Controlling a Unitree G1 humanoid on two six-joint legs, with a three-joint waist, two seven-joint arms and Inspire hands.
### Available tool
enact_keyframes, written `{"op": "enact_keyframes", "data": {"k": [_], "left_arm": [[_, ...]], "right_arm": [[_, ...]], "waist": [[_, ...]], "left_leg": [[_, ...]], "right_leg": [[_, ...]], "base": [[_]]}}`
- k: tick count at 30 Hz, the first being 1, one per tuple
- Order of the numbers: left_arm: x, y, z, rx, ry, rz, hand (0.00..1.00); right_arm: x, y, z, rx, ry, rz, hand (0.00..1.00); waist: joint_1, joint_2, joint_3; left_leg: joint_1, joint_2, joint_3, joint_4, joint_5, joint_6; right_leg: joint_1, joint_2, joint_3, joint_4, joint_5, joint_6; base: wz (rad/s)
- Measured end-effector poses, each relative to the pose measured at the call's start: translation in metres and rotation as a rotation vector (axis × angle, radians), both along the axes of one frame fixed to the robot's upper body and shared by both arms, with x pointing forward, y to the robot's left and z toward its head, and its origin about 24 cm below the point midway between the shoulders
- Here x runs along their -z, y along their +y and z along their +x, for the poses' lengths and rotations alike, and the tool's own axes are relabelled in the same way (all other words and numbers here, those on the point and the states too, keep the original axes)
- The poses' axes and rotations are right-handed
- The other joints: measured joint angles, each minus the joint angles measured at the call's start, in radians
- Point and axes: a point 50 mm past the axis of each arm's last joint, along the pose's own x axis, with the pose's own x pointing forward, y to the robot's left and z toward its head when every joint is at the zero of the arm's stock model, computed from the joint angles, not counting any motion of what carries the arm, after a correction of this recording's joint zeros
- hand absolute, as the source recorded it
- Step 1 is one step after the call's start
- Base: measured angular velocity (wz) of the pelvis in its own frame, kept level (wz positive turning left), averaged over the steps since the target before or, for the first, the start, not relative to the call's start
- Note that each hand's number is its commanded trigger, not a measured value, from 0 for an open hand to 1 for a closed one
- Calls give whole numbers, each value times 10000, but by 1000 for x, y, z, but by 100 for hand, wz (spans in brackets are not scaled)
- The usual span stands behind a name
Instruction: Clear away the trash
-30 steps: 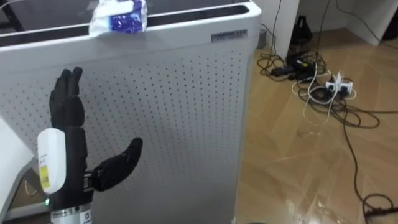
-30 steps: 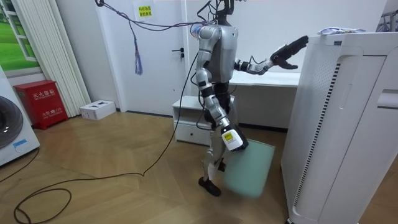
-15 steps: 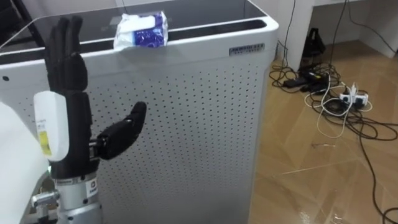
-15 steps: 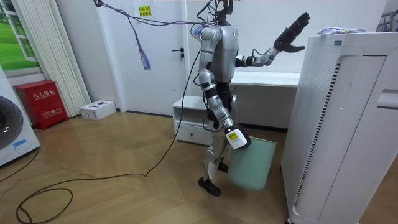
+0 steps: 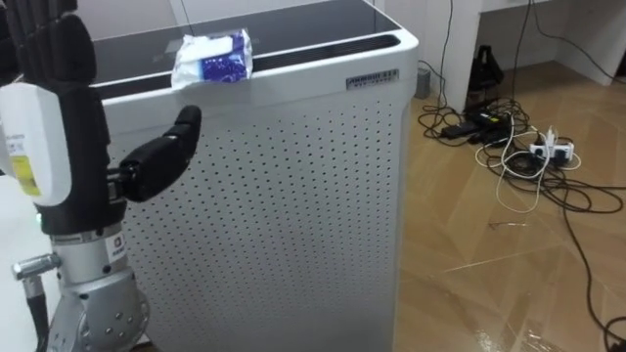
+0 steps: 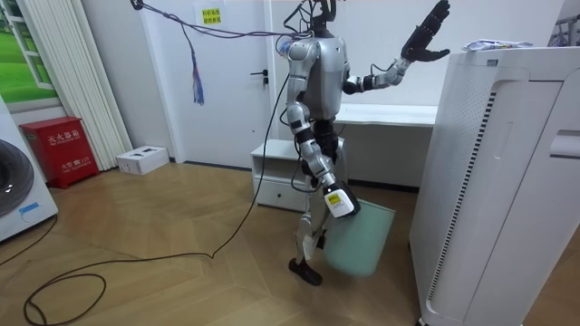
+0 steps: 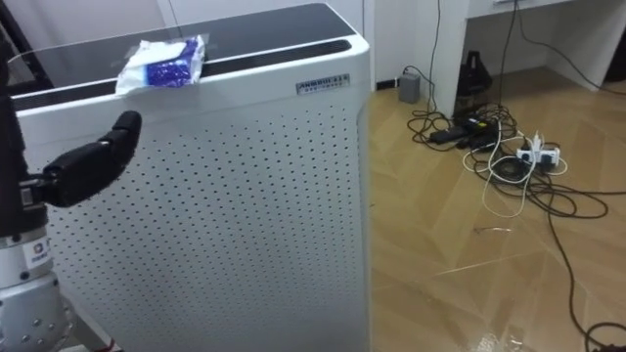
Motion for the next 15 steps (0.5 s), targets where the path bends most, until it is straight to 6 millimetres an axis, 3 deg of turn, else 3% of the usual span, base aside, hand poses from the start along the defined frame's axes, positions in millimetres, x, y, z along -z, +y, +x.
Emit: {"op": "enact_keyframes", "data": {"k": [5, 9, 15], "left_arm": [[-2, 0, 2, -62, 98, 66, 0], [-17, 8, 8, -217, 101, 1030, 0], [-30, 14, 19, -475, 779, 2160, 0]], "right_arm": [[0, 0, 1, -38, -21, 30, 100], [-2, -1, 4, -123, -90, -21, 100], [-3, -11, 3, -221, 226, -285, 100]], "waist": [[0, -3, -5], [-6, 20, -29], [-29, 230, -68]], "left_leg": [[-2, 0, 19, -57, 0, 0], [34, 10, 176, -71, 0, 0], [173, 8, 395, -72, -7, 12]], "right_leg": [[-27, 25, 176, -19, 0, 0], [-14, 20, 225, -21, 1, 0], [144, -51, 173, -4, 17, 26]], "base": [[0], [-4], [2]]}}
